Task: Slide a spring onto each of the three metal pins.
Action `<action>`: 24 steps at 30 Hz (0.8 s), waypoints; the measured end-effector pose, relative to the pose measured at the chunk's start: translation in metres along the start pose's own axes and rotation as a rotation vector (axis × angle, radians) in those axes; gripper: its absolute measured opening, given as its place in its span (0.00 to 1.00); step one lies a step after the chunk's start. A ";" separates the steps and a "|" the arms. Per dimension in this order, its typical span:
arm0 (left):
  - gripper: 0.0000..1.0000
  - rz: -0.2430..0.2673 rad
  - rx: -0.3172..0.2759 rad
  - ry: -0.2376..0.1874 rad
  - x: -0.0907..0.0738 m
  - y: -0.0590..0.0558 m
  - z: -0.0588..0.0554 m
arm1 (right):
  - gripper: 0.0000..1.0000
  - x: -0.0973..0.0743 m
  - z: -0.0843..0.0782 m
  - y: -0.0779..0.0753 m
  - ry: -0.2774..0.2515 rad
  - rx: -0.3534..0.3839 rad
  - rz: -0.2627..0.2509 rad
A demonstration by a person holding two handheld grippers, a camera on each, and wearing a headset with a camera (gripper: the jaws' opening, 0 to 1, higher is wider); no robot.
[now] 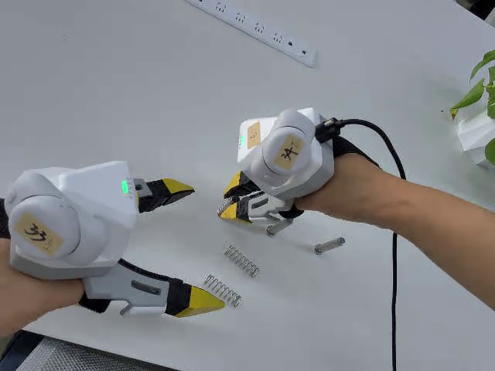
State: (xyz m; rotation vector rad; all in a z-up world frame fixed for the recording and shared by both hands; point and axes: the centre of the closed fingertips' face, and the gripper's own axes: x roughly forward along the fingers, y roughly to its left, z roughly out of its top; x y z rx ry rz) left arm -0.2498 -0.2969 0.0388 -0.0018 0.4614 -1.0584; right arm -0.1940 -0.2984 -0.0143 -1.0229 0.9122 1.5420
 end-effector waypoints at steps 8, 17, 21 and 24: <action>0.84 0.002 0.016 0.021 -0.001 -0.004 0.002 | 0.23 -0.011 0.004 -0.004 -0.059 0.054 -0.033; 0.84 0.004 0.044 0.054 -0.003 -0.009 0.005 | 0.33 -0.034 0.010 -0.006 -0.152 0.106 -0.087; 0.84 0.006 0.053 0.064 -0.004 -0.011 0.007 | 0.37 -0.044 0.010 -0.005 -0.190 0.127 -0.107; 0.84 0.005 0.064 0.077 -0.004 -0.013 0.006 | 0.41 -0.054 0.010 -0.002 -0.227 0.142 -0.128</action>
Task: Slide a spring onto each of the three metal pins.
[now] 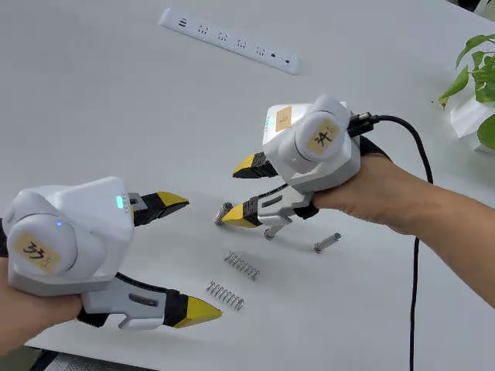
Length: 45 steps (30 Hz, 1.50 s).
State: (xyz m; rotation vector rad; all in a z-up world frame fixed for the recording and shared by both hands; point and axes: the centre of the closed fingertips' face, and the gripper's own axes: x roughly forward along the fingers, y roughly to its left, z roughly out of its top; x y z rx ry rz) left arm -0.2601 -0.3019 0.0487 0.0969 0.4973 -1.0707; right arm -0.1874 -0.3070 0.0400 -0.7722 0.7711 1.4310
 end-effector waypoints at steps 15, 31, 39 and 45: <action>0.82 0.004 0.036 0.055 -0.001 -0.007 -0.002 | 0.58 -0.050 -0.019 0.011 -0.145 0.096 -0.078; 0.74 -0.003 0.078 0.131 0.005 -0.012 -0.008 | 0.84 -0.094 -0.065 0.029 -0.311 0.206 -0.130; 0.68 -0.034 0.139 0.203 0.012 -0.018 -0.016 | 0.89 -0.109 -0.100 0.037 -0.355 0.259 -0.148; 0.59 -0.062 0.196 0.263 0.020 -0.018 -0.025 | 0.91 -0.113 -0.120 0.047 -0.371 0.303 -0.162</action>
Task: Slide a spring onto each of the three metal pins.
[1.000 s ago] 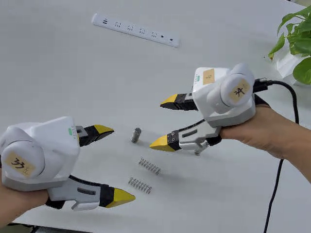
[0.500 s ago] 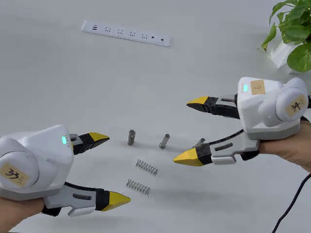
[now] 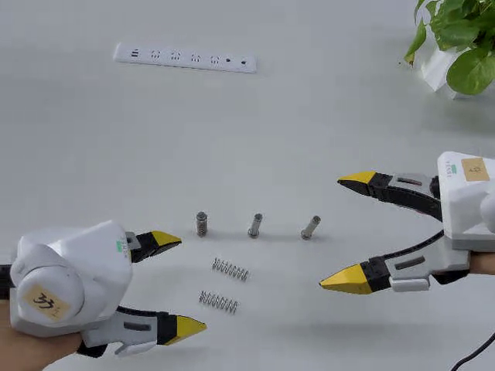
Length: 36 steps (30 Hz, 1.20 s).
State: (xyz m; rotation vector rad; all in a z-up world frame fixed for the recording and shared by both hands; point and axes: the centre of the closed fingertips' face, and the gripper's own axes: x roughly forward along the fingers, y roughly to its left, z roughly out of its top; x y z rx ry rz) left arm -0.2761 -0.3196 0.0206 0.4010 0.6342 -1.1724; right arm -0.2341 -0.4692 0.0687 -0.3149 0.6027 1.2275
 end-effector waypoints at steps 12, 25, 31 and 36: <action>0.33 -0.073 0.109 0.123 0.026 -0.008 -0.018 | 0.90 -0.015 -0.028 0.003 0.000 0.064 -0.038; 0.17 -0.131 0.230 0.215 0.044 -0.010 -0.035 | 0.88 -0.025 -0.039 0.002 -0.013 0.109 -0.081; 0.13 -0.151 0.275 0.231 0.046 -0.012 -0.037 | 0.87 -0.027 -0.040 0.002 -0.018 0.120 -0.094; 0.09 -0.155 0.290 0.238 0.046 -0.013 -0.037 | 0.87 -0.027 -0.042 0.004 -0.013 0.123 -0.095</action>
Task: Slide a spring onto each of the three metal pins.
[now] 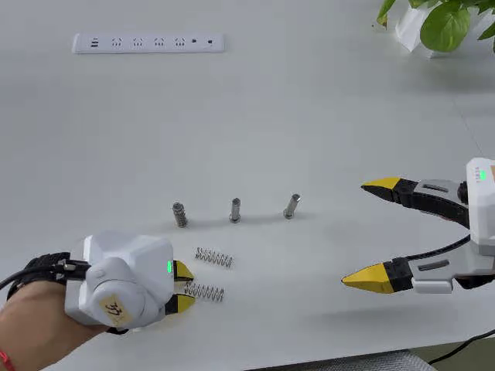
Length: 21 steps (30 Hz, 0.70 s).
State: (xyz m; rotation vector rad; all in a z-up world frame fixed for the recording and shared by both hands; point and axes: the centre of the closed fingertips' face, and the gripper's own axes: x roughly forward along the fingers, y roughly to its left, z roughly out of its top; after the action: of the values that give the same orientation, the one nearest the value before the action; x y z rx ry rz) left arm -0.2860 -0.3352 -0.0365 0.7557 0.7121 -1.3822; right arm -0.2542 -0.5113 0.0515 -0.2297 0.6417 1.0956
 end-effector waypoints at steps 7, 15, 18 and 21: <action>0.08 0.002 -0.008 -0.001 -0.001 0.000 0.000 | 0.86 0.001 0.000 0.003 0.002 0.008 0.001; 0.07 0.010 -0.026 0.003 -0.001 0.001 0.000 | 0.86 0.002 0.002 0.005 0.000 0.012 0.000; 0.07 0.013 -0.031 0.000 -0.001 0.001 0.000 | 0.85 0.002 0.002 0.007 -0.001 0.012 0.003; 0.07 0.016 -0.044 -0.010 -0.003 0.001 0.001 | 0.85 0.003 0.002 0.009 0.001 0.012 0.004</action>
State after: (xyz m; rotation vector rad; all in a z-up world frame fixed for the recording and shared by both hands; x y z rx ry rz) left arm -0.2849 -0.3346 -0.0334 0.7176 0.7248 -1.3512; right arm -0.2605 -0.5045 0.0527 -0.2191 0.6500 1.0956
